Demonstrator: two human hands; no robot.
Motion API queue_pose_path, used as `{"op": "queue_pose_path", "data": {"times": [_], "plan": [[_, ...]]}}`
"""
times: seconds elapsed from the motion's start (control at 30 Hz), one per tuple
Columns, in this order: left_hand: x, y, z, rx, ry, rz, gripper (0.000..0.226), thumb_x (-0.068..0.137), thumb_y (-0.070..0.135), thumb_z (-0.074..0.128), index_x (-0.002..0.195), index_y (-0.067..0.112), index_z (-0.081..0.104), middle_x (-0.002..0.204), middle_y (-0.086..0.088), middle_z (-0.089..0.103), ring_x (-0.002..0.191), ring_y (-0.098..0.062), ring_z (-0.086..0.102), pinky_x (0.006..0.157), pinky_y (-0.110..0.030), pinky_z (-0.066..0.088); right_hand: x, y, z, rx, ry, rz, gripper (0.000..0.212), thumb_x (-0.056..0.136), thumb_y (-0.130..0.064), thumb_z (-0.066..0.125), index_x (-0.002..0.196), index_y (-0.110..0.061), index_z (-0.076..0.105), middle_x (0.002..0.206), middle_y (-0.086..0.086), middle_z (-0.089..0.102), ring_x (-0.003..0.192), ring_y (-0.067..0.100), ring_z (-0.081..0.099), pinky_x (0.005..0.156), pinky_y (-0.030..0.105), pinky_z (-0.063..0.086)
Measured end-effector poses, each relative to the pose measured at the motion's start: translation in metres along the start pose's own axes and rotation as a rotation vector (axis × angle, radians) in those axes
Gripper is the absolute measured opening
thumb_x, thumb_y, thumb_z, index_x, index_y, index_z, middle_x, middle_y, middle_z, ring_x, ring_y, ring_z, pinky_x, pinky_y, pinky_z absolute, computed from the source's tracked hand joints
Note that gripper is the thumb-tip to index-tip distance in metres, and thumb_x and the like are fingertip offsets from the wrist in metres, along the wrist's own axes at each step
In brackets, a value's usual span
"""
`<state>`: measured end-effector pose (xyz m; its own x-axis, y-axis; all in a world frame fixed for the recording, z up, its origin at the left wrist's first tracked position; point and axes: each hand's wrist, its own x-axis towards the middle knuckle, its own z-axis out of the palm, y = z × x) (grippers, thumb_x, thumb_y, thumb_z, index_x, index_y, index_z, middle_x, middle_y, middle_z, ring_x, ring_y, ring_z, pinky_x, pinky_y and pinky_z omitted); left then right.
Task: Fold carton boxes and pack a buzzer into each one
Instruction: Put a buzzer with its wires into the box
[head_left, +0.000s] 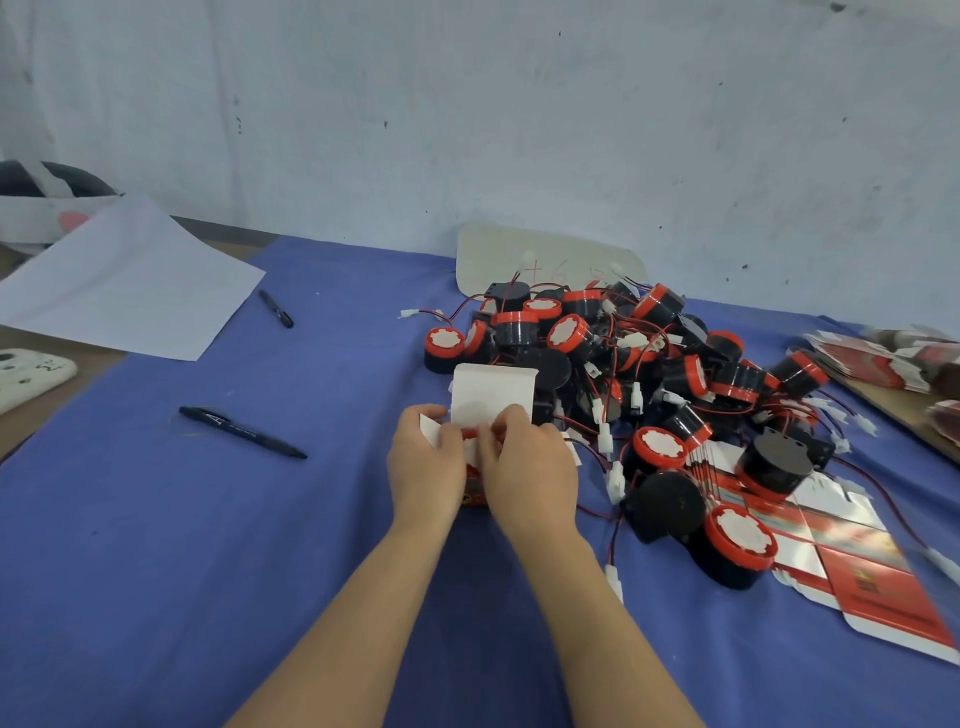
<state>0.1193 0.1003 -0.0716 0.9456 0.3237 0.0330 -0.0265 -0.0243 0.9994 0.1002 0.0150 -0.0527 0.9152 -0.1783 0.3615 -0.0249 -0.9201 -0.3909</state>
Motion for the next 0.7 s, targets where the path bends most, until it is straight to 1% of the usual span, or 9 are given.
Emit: {"op": "queue_pose_path", "data": {"times": [0.07, 0.17, 0.27, 0.33, 0.4, 0.47, 0.53, 0.6, 0.7], "plan": [[-0.002, 0.0, 0.002, -0.051, 0.007, -0.008, 0.02, 0.091, 0.018, 0.055, 0.106, 0.03, 0.05, 0.1, 0.011, 0.054, 0.088, -0.01, 0.059, 0.069, -0.03, 0.054, -0.001, -0.002, 0.002, 0.007, 0.022, 0.005, 0.022, 0.099, -0.036, 0.042, 0.091, -0.016, 0.045, 0.091, 0.004, 0.063, 0.082, 0.019, 0.038, 0.063, 0.034, 0.029], [-0.005, 0.002, 0.003, -0.178, -0.032, -0.083, 0.032, 0.09, 0.023, 0.06, 0.114, 0.032, 0.042, 0.095, 0.017, 0.051, 0.083, -0.007, 0.06, 0.054, -0.017, 0.046, 0.0, 0.0, 0.003, 0.099, 0.082, 0.019, 0.015, 0.097, -0.028, 0.047, 0.089, -0.018, 0.04, 0.094, 0.002, 0.055, 0.081, 0.02, 0.043, 0.063, 0.032, 0.03], [-0.009, 0.002, 0.005, -0.248, -0.087, -0.096, 0.045, 0.087, 0.018, 0.064, 0.121, 0.033, 0.037, 0.095, 0.019, 0.052, 0.081, -0.006, 0.06, 0.045, -0.009, 0.044, 0.002, 0.005, 0.001, 0.113, 0.073, 0.024, 0.015, 0.097, -0.025, 0.049, 0.088, -0.013, 0.049, 0.095, 0.002, 0.049, 0.082, 0.021, 0.048, 0.063, 0.03, 0.032], [-0.01, 0.002, 0.007, -0.258, -0.113, -0.064, 0.047, 0.088, 0.017, 0.063, 0.122, 0.035, 0.036, 0.097, 0.022, 0.053, 0.084, -0.004, 0.058, 0.045, -0.006, 0.042, 0.004, 0.009, -0.002, 0.092, 0.052, 0.015, 0.026, 0.097, -0.029, 0.048, 0.084, -0.009, 0.058, 0.087, 0.0, 0.05, 0.085, 0.021, 0.049, 0.064, 0.03, 0.032], [-0.012, 0.001, 0.007, -0.275, -0.123, -0.037, 0.045, 0.089, 0.016, 0.061, 0.122, 0.036, 0.037, 0.102, 0.021, 0.056, 0.089, -0.006, 0.06, 0.048, -0.006, 0.044, 0.004, 0.013, -0.005, 0.034, 0.057, -0.007, 0.036, 0.098, -0.034, 0.044, 0.078, -0.01, 0.062, 0.08, -0.003, 0.049, 0.086, 0.018, 0.046, 0.069, 0.029, 0.032], [-0.013, -0.001, 0.007, -0.256, -0.126, -0.007, 0.045, 0.089, 0.015, 0.06, 0.121, 0.035, 0.038, 0.107, 0.017, 0.058, 0.092, -0.007, 0.06, 0.052, -0.008, 0.046, 0.003, 0.016, -0.008, -0.046, 0.07, -0.021, 0.038, 0.097, -0.035, 0.042, 0.075, -0.015, 0.064, 0.077, -0.005, 0.052, 0.086, 0.015, 0.041, 0.075, 0.029, 0.023], [-0.013, -0.004, 0.007, -0.177, -0.117, 0.041, 0.045, 0.089, 0.014, 0.06, 0.122, 0.034, 0.037, 0.108, 0.015, 0.058, 0.091, -0.003, 0.058, 0.058, -0.01, 0.047, 0.002, 0.018, -0.011, -0.083, 0.062, -0.014, 0.035, 0.097, -0.036, 0.042, 0.078, -0.02, 0.067, 0.083, -0.007, 0.058, 0.093, 0.015, 0.042, 0.074, 0.029, 0.011], [-0.013, -0.007, 0.006, -0.063, -0.085, 0.103, 0.05, 0.088, 0.014, 0.062, 0.13, 0.027, 0.037, 0.104, 0.017, 0.055, 0.085, 0.001, 0.056, 0.058, -0.006, 0.046, 0.0, 0.019, -0.012, -0.078, 0.044, -0.004, 0.032, 0.097, -0.036, 0.042, 0.088, -0.024, 0.07, 0.093, -0.008, 0.063, 0.103, 0.016, 0.044, 0.079, 0.031, 0.013], [-0.015, -0.009, 0.004, 0.086, -0.034, 0.161, 0.062, 0.085, 0.022, 0.068, 0.138, 0.017, 0.036, 0.095, 0.017, 0.049, 0.075, 0.005, 0.051, 0.054, 0.001, 0.039, -0.001, 0.021, -0.011, -0.028, 0.034, 0.001, 0.03, 0.098, -0.036, 0.043, 0.103, -0.026, 0.071, 0.103, -0.007, 0.065, 0.11, 0.018, 0.044, 0.089, 0.03, 0.018]]}}
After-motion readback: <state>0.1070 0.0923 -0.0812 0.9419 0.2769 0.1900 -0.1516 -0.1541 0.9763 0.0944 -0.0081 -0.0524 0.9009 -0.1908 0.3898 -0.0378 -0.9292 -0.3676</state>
